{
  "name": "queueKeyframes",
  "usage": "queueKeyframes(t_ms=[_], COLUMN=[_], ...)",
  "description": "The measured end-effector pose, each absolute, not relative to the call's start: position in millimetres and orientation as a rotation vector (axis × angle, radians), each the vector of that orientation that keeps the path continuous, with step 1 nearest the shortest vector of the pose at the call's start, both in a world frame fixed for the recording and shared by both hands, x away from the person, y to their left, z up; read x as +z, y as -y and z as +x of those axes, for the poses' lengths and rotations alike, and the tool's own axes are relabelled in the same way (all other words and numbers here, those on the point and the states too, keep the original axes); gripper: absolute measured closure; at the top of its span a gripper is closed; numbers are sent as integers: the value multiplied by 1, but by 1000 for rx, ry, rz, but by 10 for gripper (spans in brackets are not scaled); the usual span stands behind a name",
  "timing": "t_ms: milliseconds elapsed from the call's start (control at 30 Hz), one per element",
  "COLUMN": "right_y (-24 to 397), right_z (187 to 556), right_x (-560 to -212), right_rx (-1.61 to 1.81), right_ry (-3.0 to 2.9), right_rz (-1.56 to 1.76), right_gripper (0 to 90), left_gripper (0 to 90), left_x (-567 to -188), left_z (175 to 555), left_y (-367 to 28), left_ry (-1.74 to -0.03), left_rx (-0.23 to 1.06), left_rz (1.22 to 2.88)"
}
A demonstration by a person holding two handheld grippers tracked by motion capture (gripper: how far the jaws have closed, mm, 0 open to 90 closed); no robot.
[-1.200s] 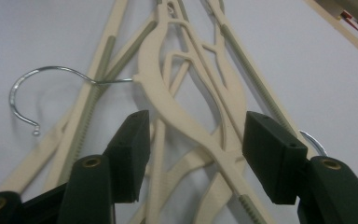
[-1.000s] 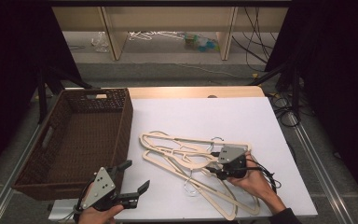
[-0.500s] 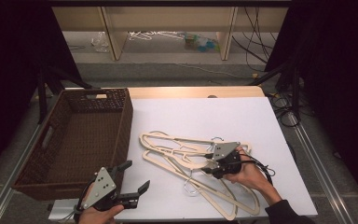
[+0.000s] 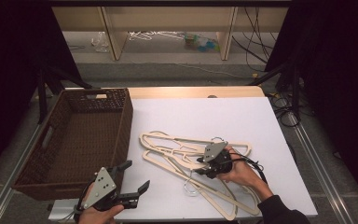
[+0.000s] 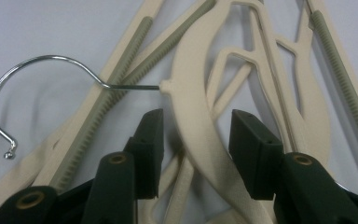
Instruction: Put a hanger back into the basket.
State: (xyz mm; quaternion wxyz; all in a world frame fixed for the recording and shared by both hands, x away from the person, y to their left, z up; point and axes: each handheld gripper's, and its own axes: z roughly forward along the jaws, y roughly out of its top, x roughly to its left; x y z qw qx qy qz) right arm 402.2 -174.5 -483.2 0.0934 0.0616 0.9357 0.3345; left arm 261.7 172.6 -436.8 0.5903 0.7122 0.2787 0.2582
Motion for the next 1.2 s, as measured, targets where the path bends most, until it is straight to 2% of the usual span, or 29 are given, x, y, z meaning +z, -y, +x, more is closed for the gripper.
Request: queueKeyframes(t_ms=[100, 200, 733, 933, 1200], right_y=[175, 175, 186, 187, 193], right_z=[401, 400, 397, 393, 381], right_x=[-483, -482, -469, -452, -434], right_rx=[995, 979, 942, 951, 975], right_ry=[-2781, -2770, -2789, -2770, -2780], right_rz=[118, 31, -119, -194, -222], right_gripper=[639, 662, 738, 750, 762], left_gripper=[161, 161, 161, 167, 188], left_x=[-437, -436, -438, -442, -456], left_z=[262, 262, 262, 266, 282], left_y=[-173, -173, -169, -154, -118], left_ry=[-639, -646, -636, -587, -527], left_rx=[608, 601, 602, 619, 653], left_rz=[1664, 1656, 1675, 1748, 1932])
